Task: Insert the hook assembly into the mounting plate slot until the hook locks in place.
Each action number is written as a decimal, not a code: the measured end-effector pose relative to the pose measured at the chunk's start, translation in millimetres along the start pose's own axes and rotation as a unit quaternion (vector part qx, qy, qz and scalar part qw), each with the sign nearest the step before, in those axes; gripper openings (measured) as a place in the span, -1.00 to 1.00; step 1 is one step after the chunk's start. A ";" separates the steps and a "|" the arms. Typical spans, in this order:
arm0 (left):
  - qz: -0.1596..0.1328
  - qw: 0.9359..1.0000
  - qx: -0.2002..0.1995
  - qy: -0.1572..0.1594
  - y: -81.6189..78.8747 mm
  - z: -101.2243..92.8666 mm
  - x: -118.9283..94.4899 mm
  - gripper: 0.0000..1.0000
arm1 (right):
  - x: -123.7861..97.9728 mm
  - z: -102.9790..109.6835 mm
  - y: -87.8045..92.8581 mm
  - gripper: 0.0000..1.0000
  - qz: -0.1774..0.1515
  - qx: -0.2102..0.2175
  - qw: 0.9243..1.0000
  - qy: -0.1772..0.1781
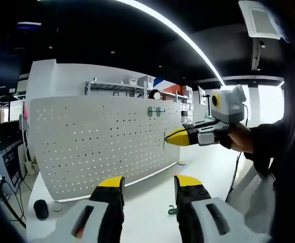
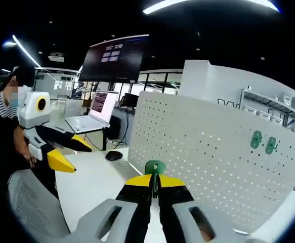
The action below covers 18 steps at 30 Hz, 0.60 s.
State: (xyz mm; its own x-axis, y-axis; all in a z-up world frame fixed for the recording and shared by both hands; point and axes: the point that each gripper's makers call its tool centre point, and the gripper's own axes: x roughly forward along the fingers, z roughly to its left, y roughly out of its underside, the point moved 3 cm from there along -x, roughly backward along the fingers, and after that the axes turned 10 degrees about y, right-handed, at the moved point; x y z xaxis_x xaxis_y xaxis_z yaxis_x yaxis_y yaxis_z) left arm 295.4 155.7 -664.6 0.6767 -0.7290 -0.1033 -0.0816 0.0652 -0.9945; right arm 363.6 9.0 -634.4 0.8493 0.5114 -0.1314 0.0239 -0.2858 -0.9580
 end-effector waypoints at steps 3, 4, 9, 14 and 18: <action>-0.003 1.000 0.003 -0.004 -0.6 1.2 -0.7 -0.10 | -3.0 -15.9 -0.7 -0.99 0.001 0.001 1.000 0.020; -0.003 1.000 0.004 -0.005 -0.6 1.7 -1.0 -0.09 | -3.8 -20.3 -0.6 -0.99 0.002 0.001 1.000 0.026; -0.002 1.000 0.008 -0.015 0.3 4.3 -2.4 0.01 | -8.7 -45.3 0.5 -0.99 0.004 0.005 0.998 0.058; -0.002 1.000 0.013 -0.021 1.1 5.5 -2.7 0.10 | -13.5 -67.9 -2.1 -0.99 0.002 0.007 0.996 0.088; -0.002 1.000 0.014 -0.023 2.1 5.3 -3.2 0.11 | -17.7 -86.5 -4.7 -0.99 -0.001 0.008 0.994 0.111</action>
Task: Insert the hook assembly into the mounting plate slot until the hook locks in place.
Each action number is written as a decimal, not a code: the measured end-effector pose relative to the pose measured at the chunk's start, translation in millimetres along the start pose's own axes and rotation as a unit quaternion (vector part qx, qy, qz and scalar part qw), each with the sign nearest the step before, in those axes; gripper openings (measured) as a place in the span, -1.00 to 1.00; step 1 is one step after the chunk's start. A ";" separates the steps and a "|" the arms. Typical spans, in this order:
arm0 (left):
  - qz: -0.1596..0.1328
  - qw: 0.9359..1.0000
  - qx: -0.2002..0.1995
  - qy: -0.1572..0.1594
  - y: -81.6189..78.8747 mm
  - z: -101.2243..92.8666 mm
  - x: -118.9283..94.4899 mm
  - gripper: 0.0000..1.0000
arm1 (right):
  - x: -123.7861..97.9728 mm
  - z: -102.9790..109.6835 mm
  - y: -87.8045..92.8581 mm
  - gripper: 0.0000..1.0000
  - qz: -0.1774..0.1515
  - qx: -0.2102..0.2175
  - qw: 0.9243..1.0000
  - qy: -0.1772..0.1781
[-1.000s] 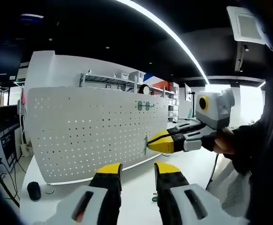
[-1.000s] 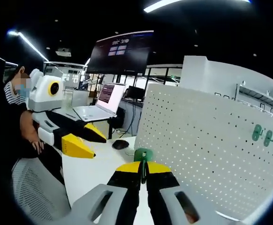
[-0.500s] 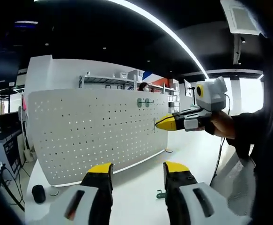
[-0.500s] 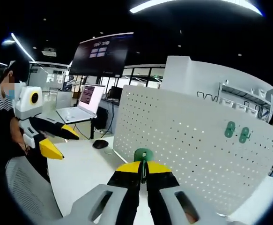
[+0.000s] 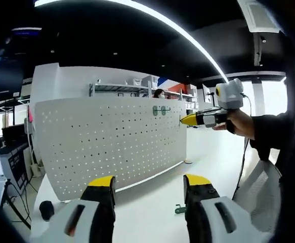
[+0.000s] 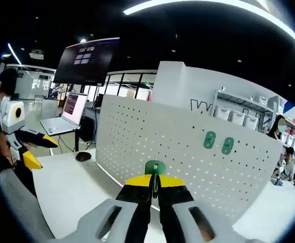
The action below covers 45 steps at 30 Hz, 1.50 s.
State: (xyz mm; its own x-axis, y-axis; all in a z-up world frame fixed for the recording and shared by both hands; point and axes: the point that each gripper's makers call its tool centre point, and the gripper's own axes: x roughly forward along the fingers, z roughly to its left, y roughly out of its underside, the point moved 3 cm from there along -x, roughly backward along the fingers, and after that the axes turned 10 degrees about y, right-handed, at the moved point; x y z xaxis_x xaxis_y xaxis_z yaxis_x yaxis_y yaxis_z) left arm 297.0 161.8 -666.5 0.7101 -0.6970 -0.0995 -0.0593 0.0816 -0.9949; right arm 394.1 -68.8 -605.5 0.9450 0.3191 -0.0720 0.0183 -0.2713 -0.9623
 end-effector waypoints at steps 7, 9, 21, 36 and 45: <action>0.005 1.000 0.001 0.005 2.1 -1.5 -0.2 0.11 | 0.5 -26.3 -1.7 -0.99 -0.001 0.002 0.999 0.034; 0.005 1.000 0.002 0.005 1.8 -1.5 -0.1 0.10 | 0.8 -32.9 -2.8 -0.99 -0.002 0.003 0.999 0.042; 0.010 1.000 0.005 0.009 1.8 -2.2 0.8 0.09 | 8.3 -96.2 -13.0 -0.99 -0.008 0.022 0.992 0.122; 0.014 1.000 0.009 0.003 3.3 -1.4 -1.2 0.08 | 37.6 -137.3 -14.4 -0.99 0.002 0.032 0.986 0.163; 0.019 1.000 0.008 -0.003 6.2 0.4 -2.5 0.08 | 59.4 -156.3 -8.1 -0.99 0.015 0.037 0.983 0.177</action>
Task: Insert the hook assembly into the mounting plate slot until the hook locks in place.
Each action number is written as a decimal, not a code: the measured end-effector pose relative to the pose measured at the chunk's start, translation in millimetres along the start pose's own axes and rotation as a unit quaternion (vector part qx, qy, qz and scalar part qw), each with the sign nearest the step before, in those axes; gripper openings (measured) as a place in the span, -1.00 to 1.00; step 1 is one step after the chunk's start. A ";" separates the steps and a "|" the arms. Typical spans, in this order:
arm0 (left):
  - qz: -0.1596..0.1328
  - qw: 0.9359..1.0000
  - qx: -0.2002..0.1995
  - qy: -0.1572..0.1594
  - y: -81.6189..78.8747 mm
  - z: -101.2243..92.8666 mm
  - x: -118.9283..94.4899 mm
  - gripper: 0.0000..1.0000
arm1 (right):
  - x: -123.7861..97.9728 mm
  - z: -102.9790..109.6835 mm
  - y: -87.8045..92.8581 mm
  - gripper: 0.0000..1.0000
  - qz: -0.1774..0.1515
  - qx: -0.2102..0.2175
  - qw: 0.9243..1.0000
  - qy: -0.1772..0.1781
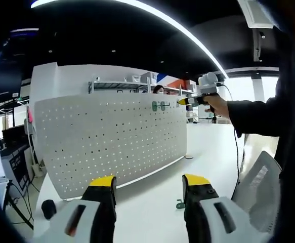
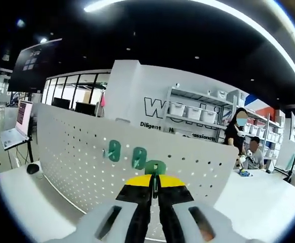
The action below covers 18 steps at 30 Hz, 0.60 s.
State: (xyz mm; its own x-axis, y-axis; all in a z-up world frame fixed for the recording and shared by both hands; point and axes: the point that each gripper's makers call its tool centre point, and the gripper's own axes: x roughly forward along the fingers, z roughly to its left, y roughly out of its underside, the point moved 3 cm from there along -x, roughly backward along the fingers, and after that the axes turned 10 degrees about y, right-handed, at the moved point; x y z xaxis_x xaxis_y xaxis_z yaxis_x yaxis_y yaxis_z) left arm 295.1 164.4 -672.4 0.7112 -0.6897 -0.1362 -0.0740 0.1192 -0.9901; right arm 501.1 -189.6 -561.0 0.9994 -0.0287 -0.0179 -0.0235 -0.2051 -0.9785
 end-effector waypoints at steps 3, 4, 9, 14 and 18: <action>0.001 1.000 -0.001 -0.001 0.4 0.7 0.2 0.08 | 7.8 -1.8 -0.9 -0.99 0.001 -0.002 1.000 0.003; 0.002 1.000 0.000 -0.001 0.7 0.9 0.3 0.07 | 10.8 -2.7 -1.4 -0.99 0.001 -0.003 1.000 0.005; 0.003 1.000 -0.002 -0.003 2.1 2.4 1.4 0.06 | 23.5 -5.9 1.0 -0.99 0.008 0.002 1.000 0.009; 0.004 1.000 -0.003 -0.005 3.1 3.9 1.2 0.05 | 32.5 -8.9 3.0 -0.99 0.012 0.005 1.000 0.012; 0.006 1.000 -0.004 -0.008 4.0 5.3 0.3 0.05 | 37.3 -9.8 3.2 -0.99 0.015 0.005 1.000 0.013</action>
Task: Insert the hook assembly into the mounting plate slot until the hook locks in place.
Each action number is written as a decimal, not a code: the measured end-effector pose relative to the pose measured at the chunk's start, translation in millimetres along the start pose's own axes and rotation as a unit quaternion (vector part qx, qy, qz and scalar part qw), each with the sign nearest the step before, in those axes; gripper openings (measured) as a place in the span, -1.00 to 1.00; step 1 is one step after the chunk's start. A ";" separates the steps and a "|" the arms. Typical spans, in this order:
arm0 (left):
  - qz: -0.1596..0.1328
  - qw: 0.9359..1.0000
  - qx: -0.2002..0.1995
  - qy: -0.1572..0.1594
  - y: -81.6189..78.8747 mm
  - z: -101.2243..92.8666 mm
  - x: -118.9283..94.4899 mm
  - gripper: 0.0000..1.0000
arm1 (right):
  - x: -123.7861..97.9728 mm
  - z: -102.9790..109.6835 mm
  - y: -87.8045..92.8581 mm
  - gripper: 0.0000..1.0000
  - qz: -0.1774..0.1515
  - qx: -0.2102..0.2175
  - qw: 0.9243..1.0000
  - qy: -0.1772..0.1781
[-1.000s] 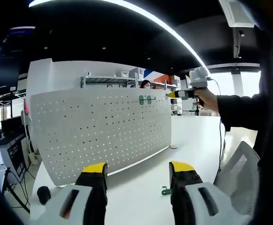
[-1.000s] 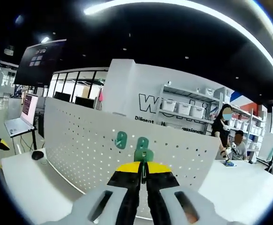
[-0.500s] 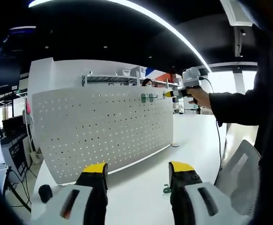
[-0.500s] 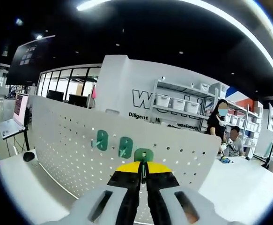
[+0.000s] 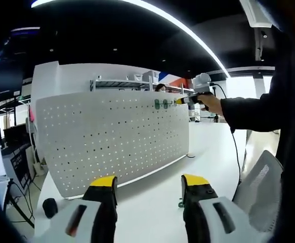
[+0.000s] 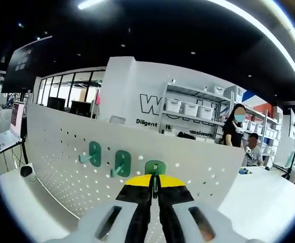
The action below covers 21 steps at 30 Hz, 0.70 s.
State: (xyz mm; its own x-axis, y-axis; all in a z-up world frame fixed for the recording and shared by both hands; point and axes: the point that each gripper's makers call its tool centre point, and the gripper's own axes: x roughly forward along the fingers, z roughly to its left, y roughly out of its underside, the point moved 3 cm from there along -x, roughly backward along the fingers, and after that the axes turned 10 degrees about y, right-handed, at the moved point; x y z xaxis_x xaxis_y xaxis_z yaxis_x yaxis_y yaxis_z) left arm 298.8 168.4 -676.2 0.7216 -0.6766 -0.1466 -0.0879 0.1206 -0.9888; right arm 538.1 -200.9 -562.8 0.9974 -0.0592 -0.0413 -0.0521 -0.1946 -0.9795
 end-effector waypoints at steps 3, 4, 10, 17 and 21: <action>0.002 1.000 0.001 0.000 0.4 0.1 0.1 0.04 | 2.8 0.1 0.1 -0.99 0.002 0.004 1.000 -0.001; 0.002 1.000 0.001 0.000 0.3 0.2 0.3 0.04 | 3.7 0.1 0.5 -0.99 0.003 0.005 1.000 -0.001; 0.001 1.000 0.001 0.000 -0.3 0.3 1.4 0.03 | 8.7 -2.2 1.5 -0.99 0.005 0.011 1.000 0.001; 0.002 1.000 -0.002 -0.002 1.3 1.0 0.2 0.03 | 12.0 0.0 4.3 -0.99 0.010 0.014 1.000 -0.001; 0.002 1.000 -0.003 -0.003 1.7 1.3 0.1 0.02 | 13.4 -0.3 4.9 -0.99 0.007 0.017 1.000 0.002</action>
State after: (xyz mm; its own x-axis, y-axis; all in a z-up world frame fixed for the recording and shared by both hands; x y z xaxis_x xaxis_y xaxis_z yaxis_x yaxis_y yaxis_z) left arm 299.6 169.5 -677.9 0.7251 -0.6722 -0.1499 -0.0945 0.1185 -0.9885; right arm 551.2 -202.9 -568.0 0.9963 -0.0650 -0.0554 -0.0653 -0.1612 -0.9848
